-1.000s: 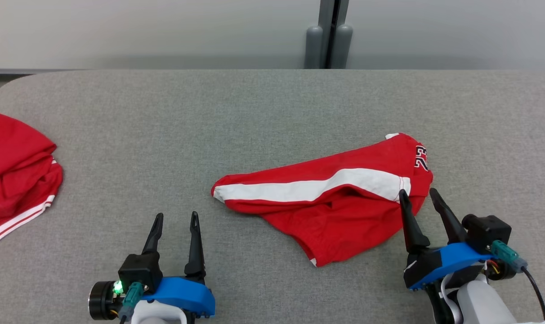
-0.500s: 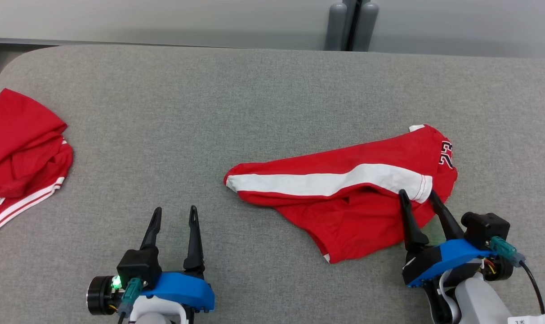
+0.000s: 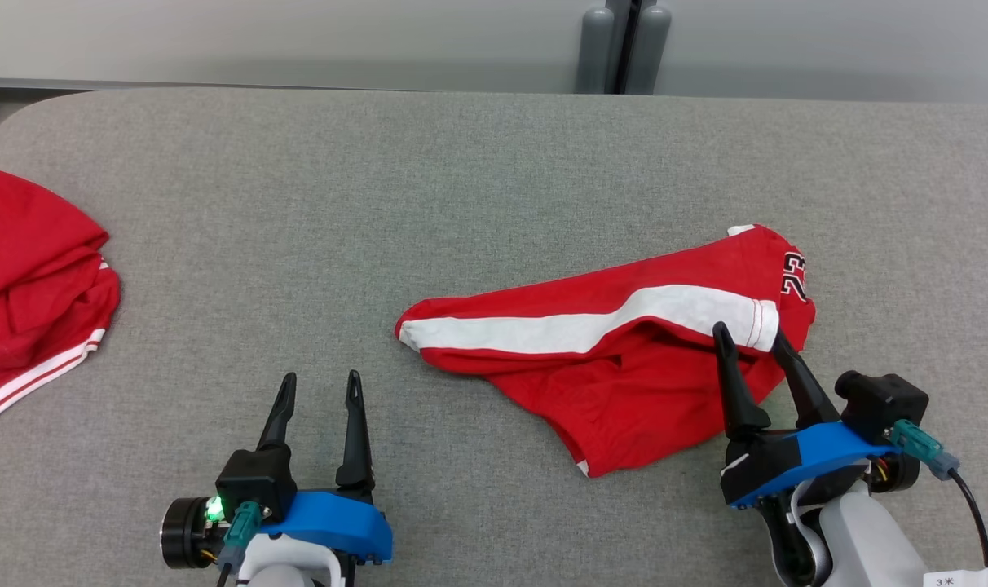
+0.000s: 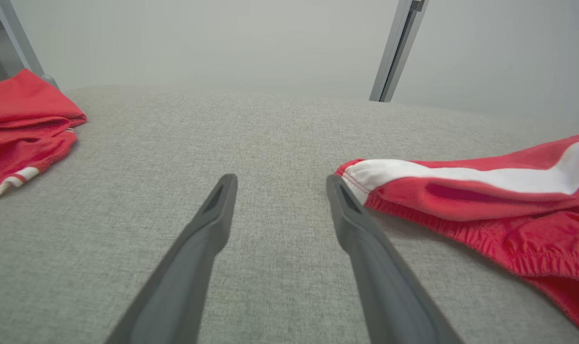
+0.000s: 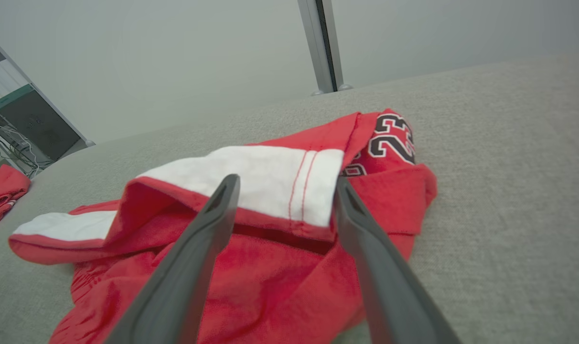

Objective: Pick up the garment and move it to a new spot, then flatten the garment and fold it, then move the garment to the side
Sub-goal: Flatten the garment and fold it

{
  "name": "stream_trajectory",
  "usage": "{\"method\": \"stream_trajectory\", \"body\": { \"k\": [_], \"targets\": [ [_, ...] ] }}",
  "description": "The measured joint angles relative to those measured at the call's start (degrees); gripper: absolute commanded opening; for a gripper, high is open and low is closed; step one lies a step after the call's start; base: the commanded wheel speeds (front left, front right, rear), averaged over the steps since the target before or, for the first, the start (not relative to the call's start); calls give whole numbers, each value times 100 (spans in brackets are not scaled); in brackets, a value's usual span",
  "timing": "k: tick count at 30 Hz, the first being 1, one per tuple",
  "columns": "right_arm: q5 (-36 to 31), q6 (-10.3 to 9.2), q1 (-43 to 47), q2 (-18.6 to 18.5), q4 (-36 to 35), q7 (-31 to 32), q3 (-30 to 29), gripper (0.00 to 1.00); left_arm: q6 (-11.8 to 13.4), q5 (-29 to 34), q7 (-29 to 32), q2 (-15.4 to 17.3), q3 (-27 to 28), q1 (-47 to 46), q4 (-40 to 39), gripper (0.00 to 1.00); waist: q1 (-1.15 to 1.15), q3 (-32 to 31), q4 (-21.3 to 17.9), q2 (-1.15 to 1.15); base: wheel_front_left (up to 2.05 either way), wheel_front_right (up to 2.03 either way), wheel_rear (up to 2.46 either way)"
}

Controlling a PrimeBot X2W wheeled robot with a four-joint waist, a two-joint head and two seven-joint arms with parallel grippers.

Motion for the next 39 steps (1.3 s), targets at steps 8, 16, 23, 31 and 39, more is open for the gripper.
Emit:
{"method": "stream_trajectory", "body": {
  "k": [8,16,23,31,39],
  "targets": [
    [-16,0,57,-31,-129,0,-67,100,-19,0,0,1,-15,0,16,100,0,1,-6,0,0,0,0],
    [-11,0,136,-26,-158,0,-26,100,-26,0,0,1,-4,2,48,100,0,-15,-30,0,0,0,0],
    [46,0,129,-22,-207,0,57,96,-29,2,0,1,-4,1,55,100,0,-23,-39,0,0,0,0],
    [12,0,129,-23,-30,0,-111,100,-29,2,0,1,-7,2,83,100,0,-69,-20,0,0,0,0],
    [-35,0,138,-20,140,0,-156,100,-51,12,0,0,-7,5,81,100,0,-77,13,0,0,0,0]
  ]
}}
